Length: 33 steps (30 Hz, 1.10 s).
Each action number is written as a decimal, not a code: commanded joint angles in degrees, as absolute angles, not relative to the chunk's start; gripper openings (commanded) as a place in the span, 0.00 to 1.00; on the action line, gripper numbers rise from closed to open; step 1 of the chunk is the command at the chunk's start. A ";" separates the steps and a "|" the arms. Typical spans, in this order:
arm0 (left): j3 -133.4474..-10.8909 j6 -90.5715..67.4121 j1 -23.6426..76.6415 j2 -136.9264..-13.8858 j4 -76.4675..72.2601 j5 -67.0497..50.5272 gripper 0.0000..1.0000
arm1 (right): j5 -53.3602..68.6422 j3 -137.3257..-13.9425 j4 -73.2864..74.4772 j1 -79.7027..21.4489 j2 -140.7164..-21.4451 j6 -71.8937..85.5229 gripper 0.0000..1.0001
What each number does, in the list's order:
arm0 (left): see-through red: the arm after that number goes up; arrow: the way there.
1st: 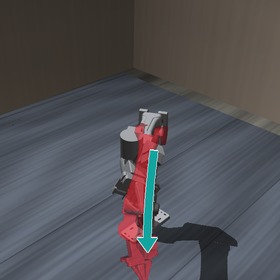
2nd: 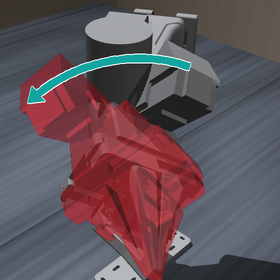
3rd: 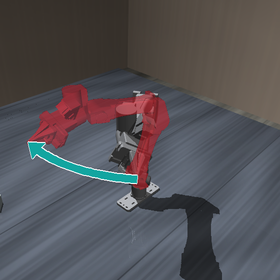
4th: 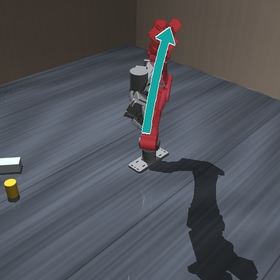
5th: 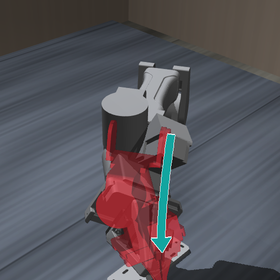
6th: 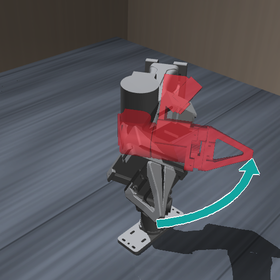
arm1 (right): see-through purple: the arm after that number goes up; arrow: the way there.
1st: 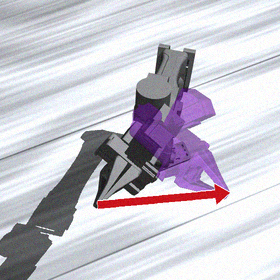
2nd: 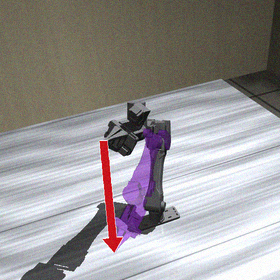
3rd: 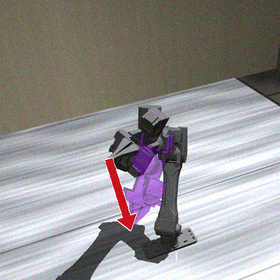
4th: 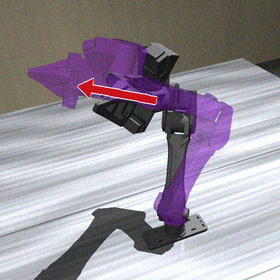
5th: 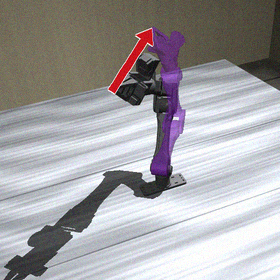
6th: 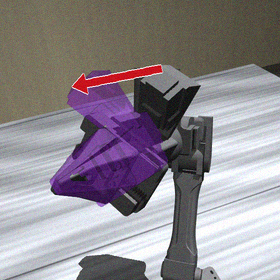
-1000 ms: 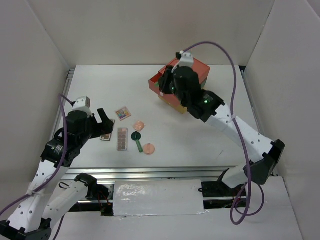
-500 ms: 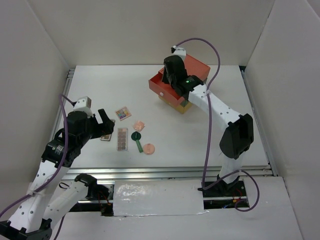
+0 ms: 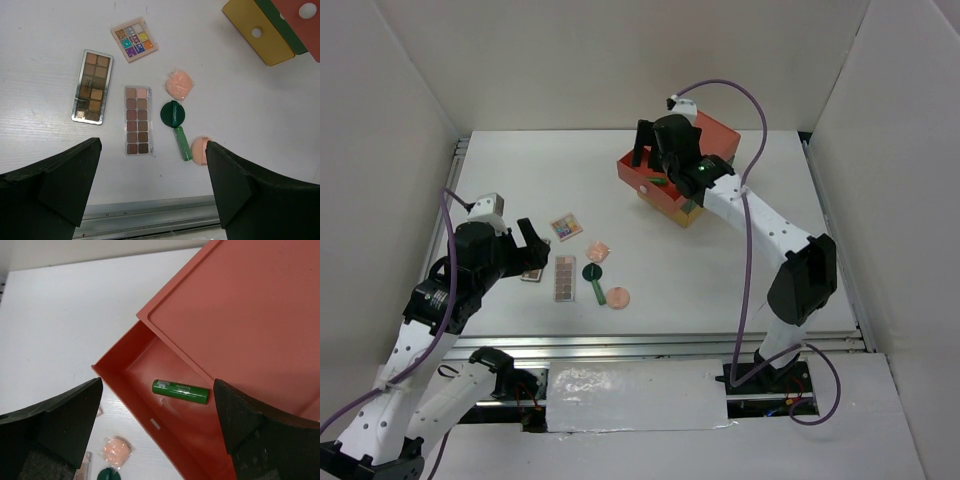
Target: Organize the makeup
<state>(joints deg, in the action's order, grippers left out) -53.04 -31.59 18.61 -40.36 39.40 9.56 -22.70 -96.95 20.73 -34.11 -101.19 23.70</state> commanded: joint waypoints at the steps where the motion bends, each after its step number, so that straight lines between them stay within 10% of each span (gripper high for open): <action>1: -52.91 -30.76 18.37 -40.17 37.53 9.40 0.99 | -22.59 -96.77 20.30 -35.84 -91.43 22.95 1.00; 15: -54.93 -38.84 15.12 -37.80 44.56 24.87 0.99 | -19.84 -72.33 18.28 -63.71 -90.06 30.05 0.78; 33: -54.14 -37.00 14.85 -36.74 42.98 21.89 0.99 | -18.81 -80.68 21.36 -64.95 -113.81 32.69 0.63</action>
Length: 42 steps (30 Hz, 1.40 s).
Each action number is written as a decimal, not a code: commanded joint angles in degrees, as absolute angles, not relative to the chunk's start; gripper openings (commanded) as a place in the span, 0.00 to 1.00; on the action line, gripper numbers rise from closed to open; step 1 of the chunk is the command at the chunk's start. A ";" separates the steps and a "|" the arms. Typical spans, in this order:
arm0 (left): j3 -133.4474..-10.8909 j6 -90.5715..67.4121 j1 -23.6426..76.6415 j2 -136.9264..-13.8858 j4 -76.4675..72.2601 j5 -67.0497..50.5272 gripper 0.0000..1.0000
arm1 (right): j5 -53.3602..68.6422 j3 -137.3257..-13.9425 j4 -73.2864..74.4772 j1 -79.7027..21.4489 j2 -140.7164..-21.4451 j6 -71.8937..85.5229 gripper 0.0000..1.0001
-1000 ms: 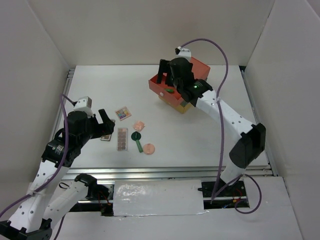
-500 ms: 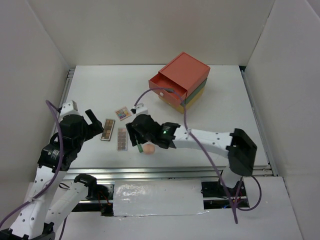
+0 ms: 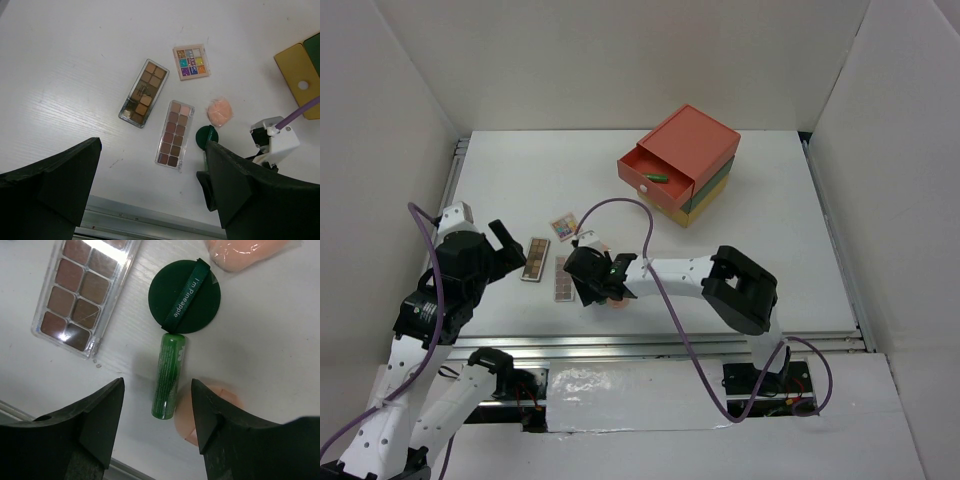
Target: Organize the makeup
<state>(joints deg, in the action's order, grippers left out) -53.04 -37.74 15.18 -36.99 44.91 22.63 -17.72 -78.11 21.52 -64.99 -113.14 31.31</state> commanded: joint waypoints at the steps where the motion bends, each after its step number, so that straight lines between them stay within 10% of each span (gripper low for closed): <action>1: -54.14 -36.91 14.85 -36.65 42.89 21.80 0.99 | -18.90 -80.77 21.36 -64.86 -114.17 32.78 0.63; 16: -53.96 -35.95 14.85 -36.65 42.10 20.04 0.99 | -17.49 -81.04 19.25 -65.30 -112.87 31.64 0.19; 31: -53.26 -34.98 14.77 -36.56 40.78 17.23 0.99 | -29.03 -82.53 21.63 -48.30 -85.35 12.07 0.12; 42: -52.65 -34.19 14.85 -36.83 39.82 14.94 0.99 | -26.89 -102.65 25.75 -37.00 -103.43 3.08 0.12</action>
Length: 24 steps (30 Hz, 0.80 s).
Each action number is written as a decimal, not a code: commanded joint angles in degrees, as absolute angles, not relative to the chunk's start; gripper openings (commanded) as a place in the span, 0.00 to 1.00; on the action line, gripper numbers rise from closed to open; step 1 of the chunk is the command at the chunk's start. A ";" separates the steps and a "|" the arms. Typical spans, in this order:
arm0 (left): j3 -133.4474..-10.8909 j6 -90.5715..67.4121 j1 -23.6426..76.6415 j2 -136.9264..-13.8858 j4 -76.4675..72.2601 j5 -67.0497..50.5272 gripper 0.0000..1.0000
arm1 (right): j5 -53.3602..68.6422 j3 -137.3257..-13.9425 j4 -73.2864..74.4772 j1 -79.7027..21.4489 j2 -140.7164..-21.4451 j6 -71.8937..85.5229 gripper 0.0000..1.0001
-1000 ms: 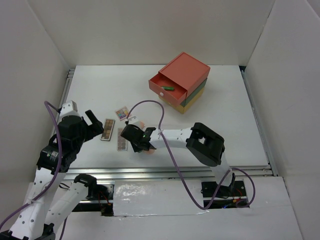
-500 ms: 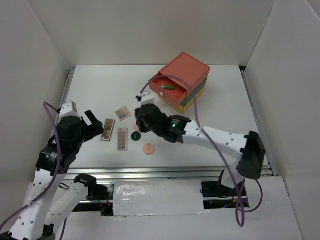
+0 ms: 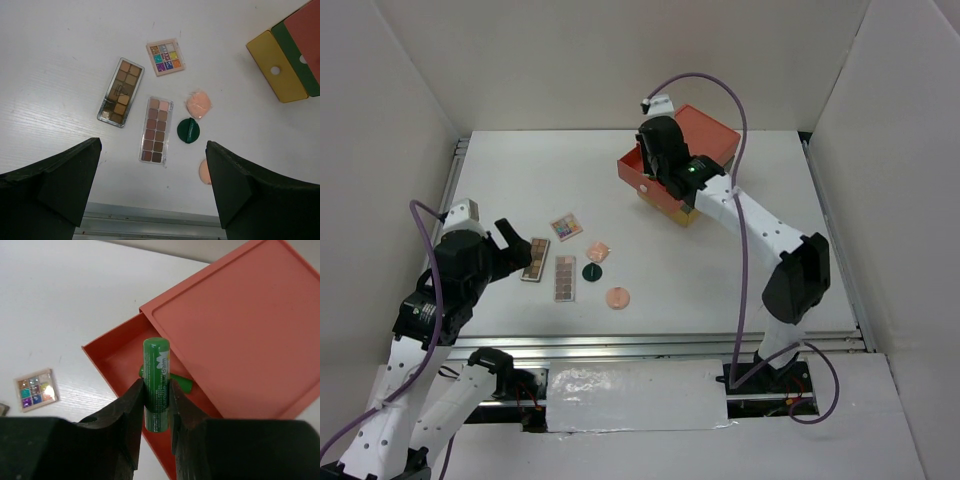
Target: Organize the makeup
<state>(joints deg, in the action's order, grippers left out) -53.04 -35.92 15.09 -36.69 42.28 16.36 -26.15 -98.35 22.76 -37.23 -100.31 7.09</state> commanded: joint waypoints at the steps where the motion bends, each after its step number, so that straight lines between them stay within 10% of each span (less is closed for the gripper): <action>1: -52.65 -34.10 14.85 -37.00 39.64 14.59 1.00 | -26.89 -103.87 25.93 -36.74 -104.06 2.73 0.12; 6: -52.56 -33.75 14.85 -37.00 39.38 13.80 1.00 | -27.34 -104.77 26.28 -36.74 -105.65 2.29 0.33; 9: -52.56 -33.57 14.85 -37.00 39.29 13.54 0.99 | -26.20 -103.19 25.75 -36.83 -103.81 2.81 0.75; 14: -52.47 -33.40 14.85 -37.18 39.02 13.10 1.00 | -24.96 -100.55 24.00 -39.11 -97.23 3.43 0.84; 24: -52.29 -33.22 14.85 -37.44 38.76 12.48 0.99 | -15.91 -90.18 25.31 -46.75 -95.35 5.27 0.20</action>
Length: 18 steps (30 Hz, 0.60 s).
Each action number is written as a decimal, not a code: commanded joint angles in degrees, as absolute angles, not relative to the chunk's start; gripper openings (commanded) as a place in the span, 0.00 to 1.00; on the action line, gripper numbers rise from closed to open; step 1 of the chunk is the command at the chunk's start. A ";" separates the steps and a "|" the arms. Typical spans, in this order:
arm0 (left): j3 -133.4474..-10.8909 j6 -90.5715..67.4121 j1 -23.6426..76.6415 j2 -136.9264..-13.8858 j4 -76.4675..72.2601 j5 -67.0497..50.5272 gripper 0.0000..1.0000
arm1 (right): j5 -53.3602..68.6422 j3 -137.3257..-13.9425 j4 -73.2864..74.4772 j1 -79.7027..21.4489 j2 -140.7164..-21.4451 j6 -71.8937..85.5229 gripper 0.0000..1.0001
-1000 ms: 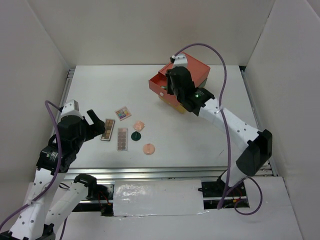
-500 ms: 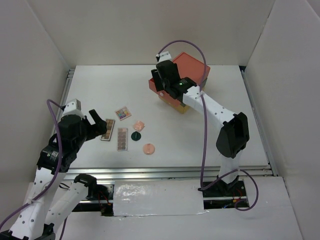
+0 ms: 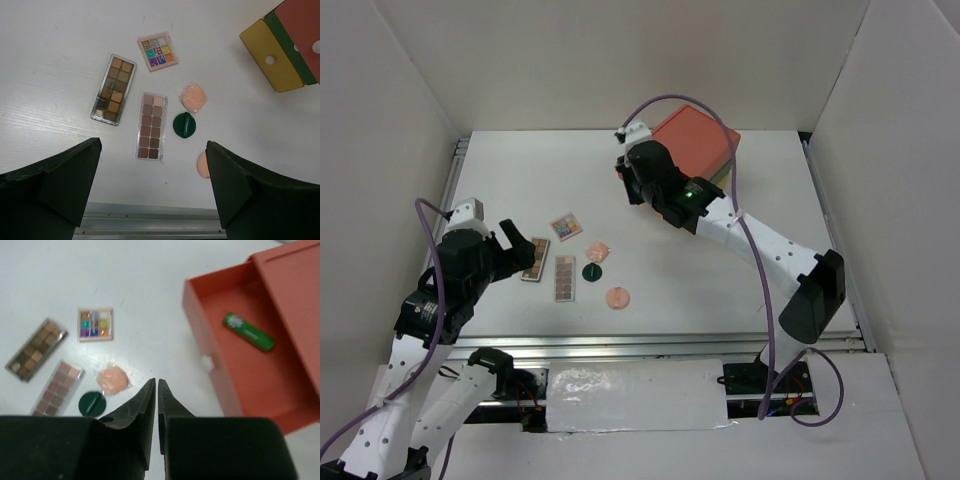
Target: Organize the makeup
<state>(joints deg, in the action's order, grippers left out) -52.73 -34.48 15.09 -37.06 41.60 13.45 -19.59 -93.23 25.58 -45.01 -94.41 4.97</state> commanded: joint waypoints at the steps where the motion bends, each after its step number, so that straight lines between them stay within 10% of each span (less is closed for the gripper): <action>1: -52.29 -33.05 14.85 -37.70 38.59 12.31 0.99 | -16.34 -90.44 26.18 -47.11 -96.23 5.19 0.10; 18: -52.38 -32.96 14.85 -37.88 38.85 12.30 0.99 | -40.52 -104.50 33.75 -42.02 -112.41 5.28 0.00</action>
